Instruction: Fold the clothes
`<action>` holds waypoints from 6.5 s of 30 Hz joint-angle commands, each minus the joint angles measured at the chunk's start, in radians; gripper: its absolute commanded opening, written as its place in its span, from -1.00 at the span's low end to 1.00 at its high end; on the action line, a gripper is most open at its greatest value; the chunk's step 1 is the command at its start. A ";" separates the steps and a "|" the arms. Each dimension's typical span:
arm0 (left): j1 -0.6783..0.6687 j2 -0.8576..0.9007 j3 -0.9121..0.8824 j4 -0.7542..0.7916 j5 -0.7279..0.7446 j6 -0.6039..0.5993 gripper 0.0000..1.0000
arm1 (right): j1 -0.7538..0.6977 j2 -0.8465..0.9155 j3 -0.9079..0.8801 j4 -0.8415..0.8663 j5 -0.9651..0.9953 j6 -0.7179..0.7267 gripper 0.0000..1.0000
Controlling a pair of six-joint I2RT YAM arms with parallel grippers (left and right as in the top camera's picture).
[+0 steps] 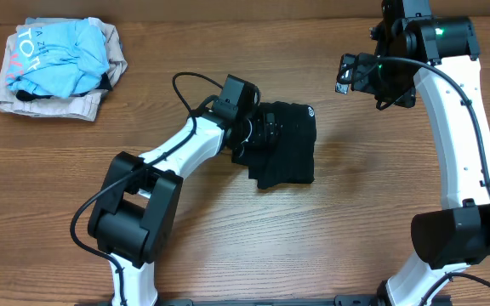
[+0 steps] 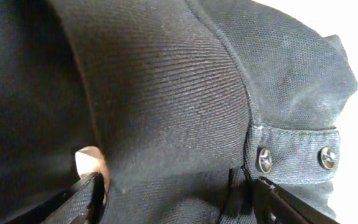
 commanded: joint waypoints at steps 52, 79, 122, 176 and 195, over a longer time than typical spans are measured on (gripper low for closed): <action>0.134 0.059 0.484 -0.477 0.260 0.156 -0.92 | 0.000 -0.011 0.003 0.016 0.026 -0.004 1.00; 0.819 -0.009 0.851 -0.430 0.281 -0.132 -0.92 | 0.000 -0.011 0.003 0.036 0.026 -0.004 1.00; 0.999 0.208 0.850 -0.492 0.010 0.093 0.02 | 0.000 -0.011 0.003 0.064 0.025 0.003 1.00; 0.803 0.577 1.005 -0.397 -0.383 0.615 1.00 | 0.000 -0.011 0.003 0.076 0.025 0.003 1.00; 0.787 -0.045 1.317 -0.590 -0.317 0.539 0.99 | 0.000 -0.012 0.251 0.054 0.151 -0.002 1.00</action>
